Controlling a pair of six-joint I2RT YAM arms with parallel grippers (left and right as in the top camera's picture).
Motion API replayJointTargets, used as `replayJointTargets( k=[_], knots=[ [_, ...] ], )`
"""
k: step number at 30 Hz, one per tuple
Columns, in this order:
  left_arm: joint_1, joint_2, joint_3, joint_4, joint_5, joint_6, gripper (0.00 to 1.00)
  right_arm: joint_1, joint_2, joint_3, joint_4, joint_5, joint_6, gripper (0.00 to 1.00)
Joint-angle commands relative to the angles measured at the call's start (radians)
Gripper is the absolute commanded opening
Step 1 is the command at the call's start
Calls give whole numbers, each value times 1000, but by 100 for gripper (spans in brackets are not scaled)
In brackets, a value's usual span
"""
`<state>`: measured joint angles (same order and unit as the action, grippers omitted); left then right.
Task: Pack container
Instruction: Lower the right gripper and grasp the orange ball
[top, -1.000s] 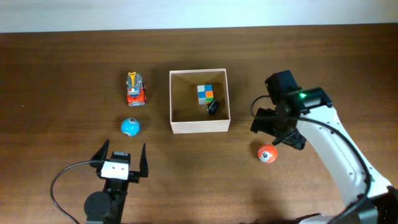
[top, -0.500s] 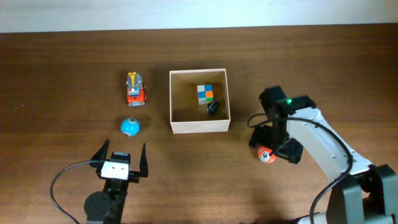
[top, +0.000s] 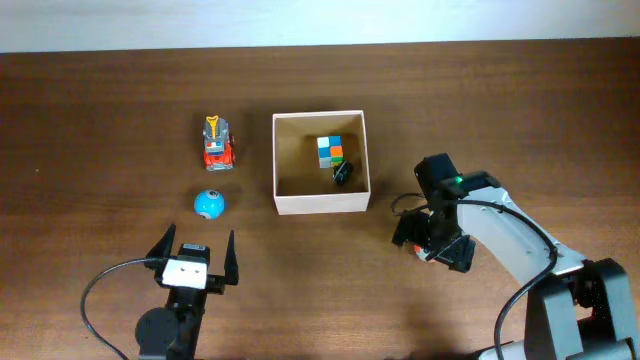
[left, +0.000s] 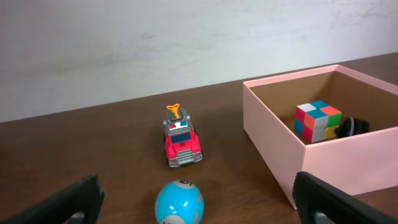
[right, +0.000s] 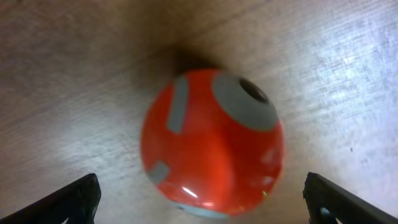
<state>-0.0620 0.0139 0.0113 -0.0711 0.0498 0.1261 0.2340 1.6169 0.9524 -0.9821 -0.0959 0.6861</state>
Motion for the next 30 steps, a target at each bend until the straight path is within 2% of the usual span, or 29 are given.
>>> replayJointTargets(
  k=[1, 7, 30],
  knots=[
    [6, -7, -2, -5, 14, -12, 99, -5, 4, -5, 11, 2, -25, 99],
    [6, -7, -2, -5, 14, -12, 99, -5, 6, -5, 28, 65, -51, 99],
    [6, -7, -2, -5, 14, -12, 99, -5, 6, -12, 45, 73, -127, 99]
  ],
)
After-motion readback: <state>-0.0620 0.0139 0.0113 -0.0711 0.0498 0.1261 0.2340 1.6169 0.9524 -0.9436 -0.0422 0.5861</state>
